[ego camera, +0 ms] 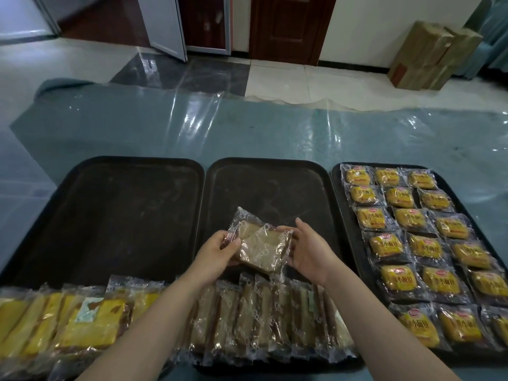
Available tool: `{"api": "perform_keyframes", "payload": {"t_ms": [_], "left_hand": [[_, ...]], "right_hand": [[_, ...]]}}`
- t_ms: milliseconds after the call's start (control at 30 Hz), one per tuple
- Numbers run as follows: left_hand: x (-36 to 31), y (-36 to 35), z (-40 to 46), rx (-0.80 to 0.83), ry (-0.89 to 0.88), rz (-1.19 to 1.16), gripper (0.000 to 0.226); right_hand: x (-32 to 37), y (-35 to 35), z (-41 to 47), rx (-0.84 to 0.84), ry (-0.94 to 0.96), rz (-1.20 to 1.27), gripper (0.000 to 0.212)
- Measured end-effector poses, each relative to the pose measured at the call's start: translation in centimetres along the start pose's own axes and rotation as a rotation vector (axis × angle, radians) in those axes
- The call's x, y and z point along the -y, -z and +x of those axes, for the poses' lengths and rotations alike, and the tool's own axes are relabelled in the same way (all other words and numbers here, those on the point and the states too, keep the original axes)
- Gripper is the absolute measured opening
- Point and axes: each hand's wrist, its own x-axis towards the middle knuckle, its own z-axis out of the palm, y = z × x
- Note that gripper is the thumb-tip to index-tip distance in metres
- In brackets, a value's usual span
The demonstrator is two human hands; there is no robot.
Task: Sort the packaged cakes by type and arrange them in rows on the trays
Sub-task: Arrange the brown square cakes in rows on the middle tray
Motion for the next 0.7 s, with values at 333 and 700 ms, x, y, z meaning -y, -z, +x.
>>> {"api": "perform_keyframes", "payload": {"t_ms": [333, 700], "left_hand": [[0.4, 0.1, 7.3, -0.230, 0.078, -0.049, 0.010], [-0.1, 1.1, 12.3, -0.236, -0.021, 0.540, 0.012]], "right_hand": [[-0.3, -1.1, 6.6, -0.226, 0.401, -1.049, 0.068], [-0.8, -2.4, 12.7, -0.006, 0.740, -1.714, 0.046]]}}
